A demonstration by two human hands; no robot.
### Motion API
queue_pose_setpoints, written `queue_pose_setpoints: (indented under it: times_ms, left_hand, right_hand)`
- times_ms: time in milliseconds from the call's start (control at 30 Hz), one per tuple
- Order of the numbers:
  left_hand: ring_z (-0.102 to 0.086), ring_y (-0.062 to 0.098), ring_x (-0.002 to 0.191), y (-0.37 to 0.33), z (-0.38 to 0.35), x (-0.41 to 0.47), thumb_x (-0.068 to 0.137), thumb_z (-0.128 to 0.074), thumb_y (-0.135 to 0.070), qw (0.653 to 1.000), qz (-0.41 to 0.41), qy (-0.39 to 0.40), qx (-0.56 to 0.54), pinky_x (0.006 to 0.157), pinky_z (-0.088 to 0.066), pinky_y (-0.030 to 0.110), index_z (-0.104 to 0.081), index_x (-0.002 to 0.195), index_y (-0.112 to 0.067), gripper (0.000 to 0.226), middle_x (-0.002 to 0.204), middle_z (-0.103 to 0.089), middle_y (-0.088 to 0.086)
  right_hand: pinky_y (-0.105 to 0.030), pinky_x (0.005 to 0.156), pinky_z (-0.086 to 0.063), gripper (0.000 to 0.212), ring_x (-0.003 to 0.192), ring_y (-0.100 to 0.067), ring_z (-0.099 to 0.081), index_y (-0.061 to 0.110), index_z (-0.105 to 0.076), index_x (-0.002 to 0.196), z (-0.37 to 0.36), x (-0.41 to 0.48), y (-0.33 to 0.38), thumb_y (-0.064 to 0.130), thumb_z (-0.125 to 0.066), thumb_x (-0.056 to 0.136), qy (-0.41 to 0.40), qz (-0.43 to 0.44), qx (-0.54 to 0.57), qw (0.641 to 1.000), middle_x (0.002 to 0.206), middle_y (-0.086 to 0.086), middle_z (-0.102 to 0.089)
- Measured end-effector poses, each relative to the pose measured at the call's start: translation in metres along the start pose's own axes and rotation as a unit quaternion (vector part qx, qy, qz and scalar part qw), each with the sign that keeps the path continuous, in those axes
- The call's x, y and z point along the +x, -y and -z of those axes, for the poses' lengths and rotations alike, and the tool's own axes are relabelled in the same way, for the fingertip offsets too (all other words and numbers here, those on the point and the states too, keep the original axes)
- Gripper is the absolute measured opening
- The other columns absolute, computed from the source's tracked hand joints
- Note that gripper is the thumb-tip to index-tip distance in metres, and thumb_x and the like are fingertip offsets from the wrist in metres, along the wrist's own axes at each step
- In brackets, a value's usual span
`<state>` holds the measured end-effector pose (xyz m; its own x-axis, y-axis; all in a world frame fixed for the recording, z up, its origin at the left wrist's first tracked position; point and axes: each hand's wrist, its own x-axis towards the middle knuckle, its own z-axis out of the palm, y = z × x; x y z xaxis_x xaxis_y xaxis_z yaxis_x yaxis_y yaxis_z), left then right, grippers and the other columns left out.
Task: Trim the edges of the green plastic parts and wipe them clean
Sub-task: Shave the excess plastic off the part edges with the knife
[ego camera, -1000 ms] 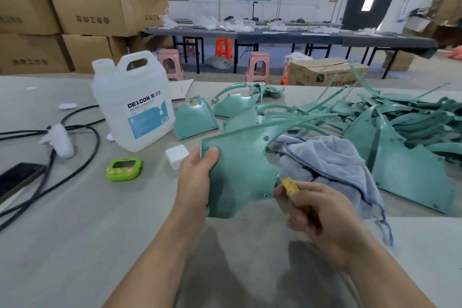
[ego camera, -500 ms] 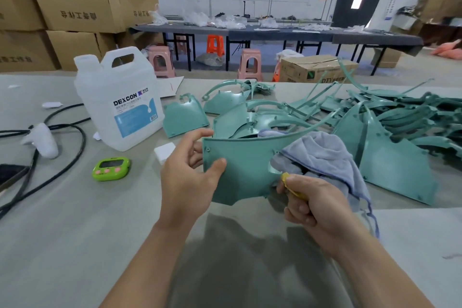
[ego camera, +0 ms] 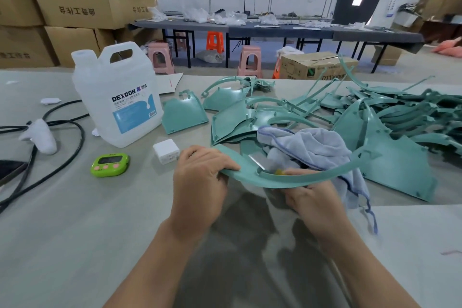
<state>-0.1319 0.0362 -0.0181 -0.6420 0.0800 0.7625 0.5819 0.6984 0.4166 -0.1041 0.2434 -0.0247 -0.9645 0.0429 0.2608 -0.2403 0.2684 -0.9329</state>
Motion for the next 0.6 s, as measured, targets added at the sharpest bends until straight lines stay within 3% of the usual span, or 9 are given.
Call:
queue_pose_setpoints:
  times_ms: [67,133,200,300,367,467,533,600]
  left_hand:
    - [-0.065,0.007,0.081,0.0006,0.001,0.0001,0.056,-0.084,0.015,1.0,0.007,-0.009,-0.008,0.094,-0.04,0.028,-0.079,0.073,-0.019,0.038,0.08,-0.075,-0.011]
    - [-0.067,0.009,0.081,0.0007,0.0014,0.0001,0.054,-0.082,0.018,1.0,0.017,-0.007,-0.009,0.096,-0.042,0.034,-0.079,0.073,-0.017,0.039,0.081,-0.075,-0.009]
    - [-0.067,0.009,0.082,0.0004,0.0009,0.0002,0.054,-0.081,0.019,1.0,0.017,-0.006,-0.008,0.097,-0.041,0.034,-0.079,0.072,-0.017,0.04,0.081,-0.075,-0.009]
    - [-0.065,0.006,0.083,0.0007,-0.0002,0.0003,0.053,-0.079,0.02,1.0,0.025,-0.003,-0.008,0.099,-0.04,0.031,-0.079,0.072,-0.017,0.042,0.081,-0.075,-0.009]
    - [-0.063,0.003,0.085,0.0011,0.0001,-0.0003,0.053,-0.079,0.021,0.999,0.031,-0.003,-0.01,0.1,-0.039,0.03,-0.079,0.072,-0.017,0.042,0.081,-0.075,-0.009]
    - [-0.062,0.003,0.086,0.0017,0.0009,-0.0008,0.053,-0.079,0.022,0.999,0.033,-0.009,-0.013,0.098,-0.039,0.031,-0.079,0.073,-0.016,0.042,0.082,-0.075,-0.009]
    - [-0.062,0.004,0.085,0.002,0.0008,-0.0009,0.054,-0.079,0.022,0.999,0.028,-0.015,-0.011,0.095,-0.038,0.028,-0.079,0.073,-0.016,0.042,0.081,-0.075,-0.009]
    - [-0.062,0.003,0.084,0.0022,0.0005,-0.0009,0.055,-0.081,0.02,0.999,0.024,-0.02,-0.005,0.093,-0.037,0.026,-0.08,0.073,-0.017,0.041,0.081,-0.075,-0.01]
  right_hand:
    - [-0.028,0.056,-0.031,0.024,0.055,-0.007,-0.038,0.016,-0.063,0.063,-0.0032,-0.0006,-0.0028,0.005,-0.064,0.085,0.024,0.0,-0.045,0.999,0.053,0.011,-0.05]
    - [-0.032,0.057,-0.031,0.026,0.058,-0.008,-0.038,0.009,-0.061,0.062,-0.0041,-0.0006,-0.005,-0.005,-0.061,0.085,-0.006,-0.001,-0.054,0.999,0.055,0.007,-0.051]
    - [-0.03,0.054,-0.027,0.037,0.056,-0.006,-0.032,0.012,-0.051,0.055,-0.0014,0.0004,-0.0053,-0.002,-0.062,0.087,-0.06,-0.009,-0.079,0.995,0.053,0.01,-0.043]
    - [-0.025,0.051,-0.02,0.046,0.055,-0.007,-0.026,0.015,-0.038,0.055,0.0032,0.0003,-0.0033,0.002,-0.062,0.093,-0.065,0.004,-0.05,0.997,0.054,0.01,-0.032]
    - [-0.022,0.05,-0.019,0.045,0.056,-0.007,-0.025,0.014,-0.041,0.056,0.0015,-0.0019,0.0,0.0,-0.061,0.094,-0.035,0.017,-0.025,0.999,0.055,0.009,-0.033]
    - [-0.024,0.048,-0.024,0.032,0.055,-0.009,-0.028,-0.001,-0.05,0.062,-0.0033,-0.0019,0.0005,-0.002,-0.061,0.091,-0.03,0.007,-0.055,0.998,0.054,0.004,-0.041]
    - [-0.035,0.053,-0.038,0.025,0.057,-0.02,-0.039,0.002,-0.055,0.066,-0.0008,-0.0009,-0.0026,0.006,-0.063,0.09,-0.062,0.001,-0.131,0.989,0.055,0.001,-0.054]
    - [-0.036,0.058,-0.041,0.028,0.059,-0.014,-0.042,0.011,-0.059,0.066,0.0017,-0.0005,-0.0035,0.024,-0.066,0.09,-0.085,-0.01,-0.151,0.985,0.058,0.0,-0.056]
